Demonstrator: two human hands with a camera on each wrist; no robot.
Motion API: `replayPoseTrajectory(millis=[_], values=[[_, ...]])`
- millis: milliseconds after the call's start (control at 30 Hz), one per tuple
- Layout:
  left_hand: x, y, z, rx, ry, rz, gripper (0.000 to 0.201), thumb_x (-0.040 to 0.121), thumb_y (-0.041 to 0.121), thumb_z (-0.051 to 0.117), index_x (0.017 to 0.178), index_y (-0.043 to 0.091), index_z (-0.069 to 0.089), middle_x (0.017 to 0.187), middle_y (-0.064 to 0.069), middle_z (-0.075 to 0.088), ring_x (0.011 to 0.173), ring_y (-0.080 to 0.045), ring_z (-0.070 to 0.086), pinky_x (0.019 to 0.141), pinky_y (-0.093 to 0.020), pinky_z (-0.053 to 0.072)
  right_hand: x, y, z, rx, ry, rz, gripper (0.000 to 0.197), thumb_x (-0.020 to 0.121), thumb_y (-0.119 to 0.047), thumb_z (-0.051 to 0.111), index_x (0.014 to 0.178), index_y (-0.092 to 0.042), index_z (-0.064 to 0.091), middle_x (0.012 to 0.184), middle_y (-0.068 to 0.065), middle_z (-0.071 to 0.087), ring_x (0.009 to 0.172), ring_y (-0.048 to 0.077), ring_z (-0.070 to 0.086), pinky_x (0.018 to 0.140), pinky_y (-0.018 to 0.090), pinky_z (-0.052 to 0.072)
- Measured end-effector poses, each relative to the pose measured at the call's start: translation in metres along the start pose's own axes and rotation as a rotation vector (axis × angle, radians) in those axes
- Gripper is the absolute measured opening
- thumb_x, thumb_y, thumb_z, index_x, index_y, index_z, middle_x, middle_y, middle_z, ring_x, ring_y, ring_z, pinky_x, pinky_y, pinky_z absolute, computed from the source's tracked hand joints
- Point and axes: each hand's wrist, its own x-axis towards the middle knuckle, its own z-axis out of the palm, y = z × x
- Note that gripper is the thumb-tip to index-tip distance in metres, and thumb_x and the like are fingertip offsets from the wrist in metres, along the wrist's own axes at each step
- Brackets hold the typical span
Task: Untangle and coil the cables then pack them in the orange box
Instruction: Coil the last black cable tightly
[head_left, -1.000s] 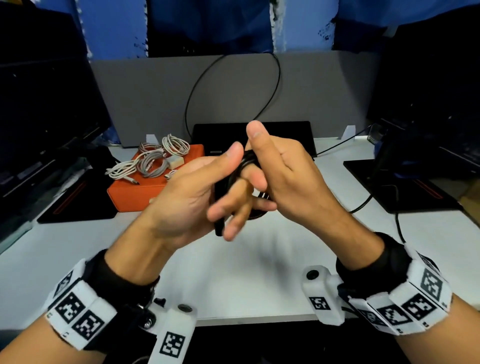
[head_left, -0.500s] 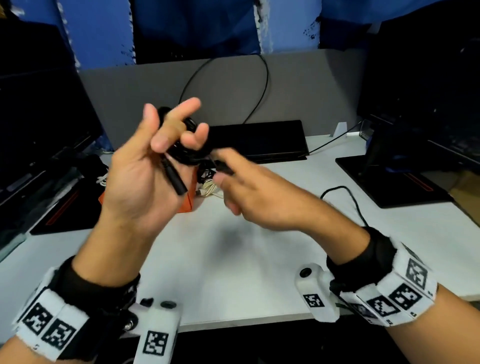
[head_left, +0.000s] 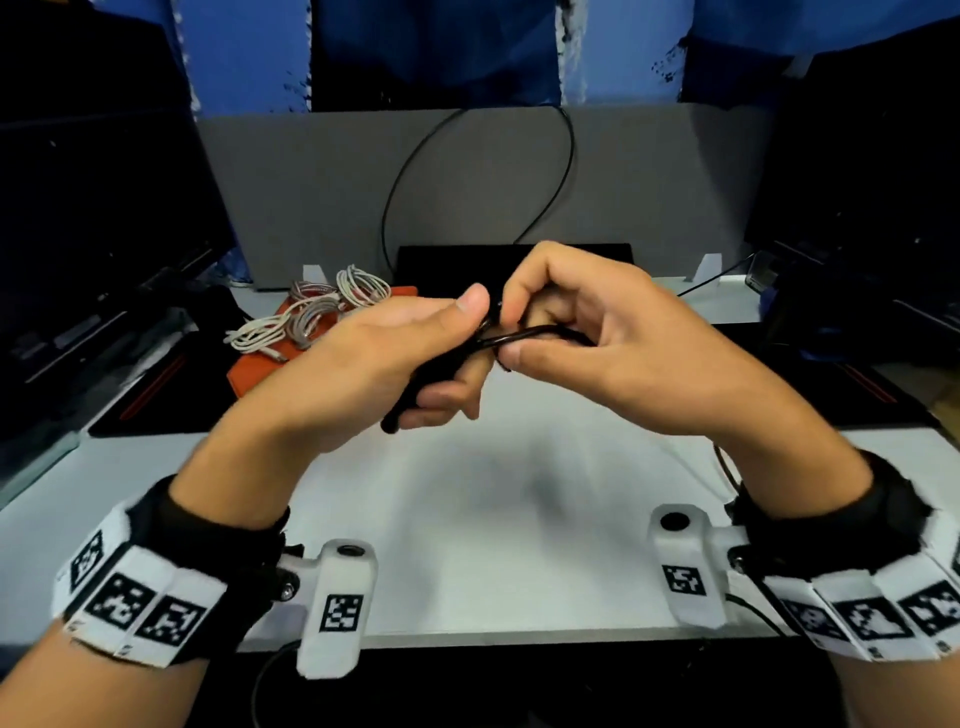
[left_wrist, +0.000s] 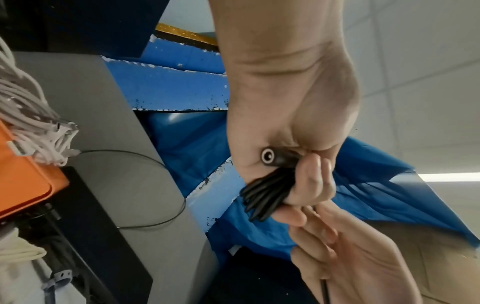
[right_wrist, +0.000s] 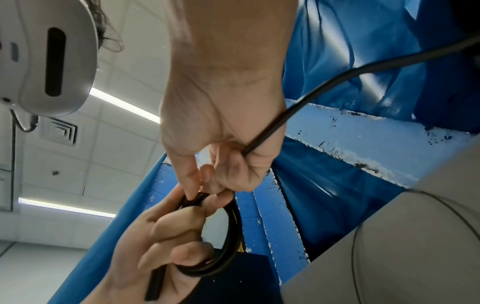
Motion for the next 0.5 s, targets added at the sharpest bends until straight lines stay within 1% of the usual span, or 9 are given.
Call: replayPoseTrajectory(millis=[67, 100, 167, 200, 267, 333, 400, 433, 500], values=[[0.0, -0.001, -0.002, -0.046, -0.079, 0.01, 0.055, 0.106, 0.039, 0.033, 0.059, 0.013, 0.048, 0.049, 0.0, 0.031, 0.045, -0.03, 0.028, 0.07, -0.026, 0.047, -0.001, 0.0, 0.001, 0.051, 0.009, -0.004, 0.017, 0.097, 0.002, 0.062, 0.105, -0.01, 0.052, 0.073, 0.018, 0.058, 0.067, 0.032, 0.05, 0.063, 0.033, 0.043], [0.0, -0.001, -0.003, -0.055, -0.127, 0.018, 0.056, 0.107, 0.037, 0.034, 0.059, 0.019, 0.056, 0.049, 0.0, 0.028, 0.043, -0.026, 0.026, 0.072, -0.03, 0.048, -0.002, -0.001, 0.002, 0.038, 0.022, -0.015, 0.018, 0.097, 0.001, 0.061, 0.105, -0.011, 0.05, 0.073, 0.015, 0.059, 0.068, 0.032, 0.052, 0.063, 0.035, 0.043], [-0.001, -0.003, -0.005, -0.155, -0.172, 0.014, 0.049, 0.107, 0.04, 0.042, 0.078, 0.017, 0.074, 0.049, 0.001, 0.023, 0.039, -0.017, 0.025, 0.07, -0.032, 0.049, -0.002, -0.001, 0.003, -0.062, 0.061, -0.048, 0.015, 0.098, -0.009, 0.064, 0.105, -0.015, 0.052, 0.077, 0.011, 0.064, 0.071, 0.028, 0.056, 0.065, 0.034, 0.045], [-0.001, -0.004, -0.005, -0.235, -0.179, 0.018, 0.044, 0.103, 0.045, 0.049, 0.086, 0.013, 0.074, 0.049, 0.002, 0.022, 0.037, -0.012, 0.025, 0.068, -0.031, 0.049, -0.001, -0.001, 0.003, -0.109, 0.088, -0.065, 0.013, 0.099, -0.014, 0.066, 0.106, -0.016, 0.055, 0.079, 0.008, 0.064, 0.07, 0.023, 0.056, 0.065, 0.034, 0.047], [0.001, -0.009, -0.005, -0.376, -0.178, 0.028, 0.045, 0.098, 0.05, 0.055, 0.086, 0.009, 0.07, 0.048, 0.004, 0.021, 0.036, -0.007, 0.025, 0.065, -0.03, 0.049, 0.001, 0.0, 0.004, -0.18, 0.135, -0.097, 0.01, 0.101, -0.021, 0.065, 0.11, -0.018, 0.062, 0.081, 0.0, 0.063, 0.072, 0.013, 0.058, 0.068, 0.032, 0.048], [0.004, -0.012, -0.002, -0.507, -0.161, 0.044, 0.038, 0.098, 0.047, 0.057, 0.082, 0.013, 0.065, 0.048, 0.007, 0.022, 0.035, -0.008, 0.024, 0.066, -0.028, 0.05, 0.003, 0.003, 0.011, -0.256, 0.167, -0.111, 0.021, 0.105, -0.029, 0.055, 0.121, -0.021, 0.066, 0.097, -0.007, 0.065, 0.092, 0.011, 0.063, 0.082, 0.032, 0.051], [0.006, -0.015, 0.001, -0.621, -0.136, 0.036, 0.033, 0.099, 0.044, 0.056, 0.08, 0.017, 0.062, 0.047, 0.009, 0.024, 0.036, -0.01, 0.026, 0.071, -0.026, 0.051, 0.004, 0.006, 0.02, -0.291, 0.19, -0.052, 0.035, 0.108, -0.044, 0.038, 0.126, -0.03, 0.064, 0.111, -0.007, 0.063, 0.108, 0.011, 0.061, 0.093, 0.038, 0.05], [0.007, -0.016, 0.003, -0.667, -0.139, 0.029, 0.032, 0.099, 0.043, 0.055, 0.081, 0.018, 0.061, 0.047, 0.01, 0.025, 0.036, -0.011, 0.027, 0.074, -0.025, 0.052, 0.003, 0.007, 0.024, -0.293, 0.203, -0.015, 0.04, 0.107, -0.051, 0.03, 0.121, -0.033, 0.063, 0.111, -0.007, 0.062, 0.108, 0.01, 0.06, 0.093, 0.041, 0.05], [0.009, -0.018, 0.008, -0.765, -0.195, 0.014, 0.031, 0.102, 0.041, 0.052, 0.082, 0.018, 0.061, 0.048, 0.01, 0.027, 0.038, -0.012, 0.029, 0.08, -0.025, 0.052, 0.003, 0.01, 0.03, -0.263, 0.227, 0.034, 0.045, 0.105, -0.059, 0.024, 0.103, -0.03, 0.059, 0.105, -0.004, 0.064, 0.099, 0.015, 0.062, 0.086, 0.048, 0.051]])
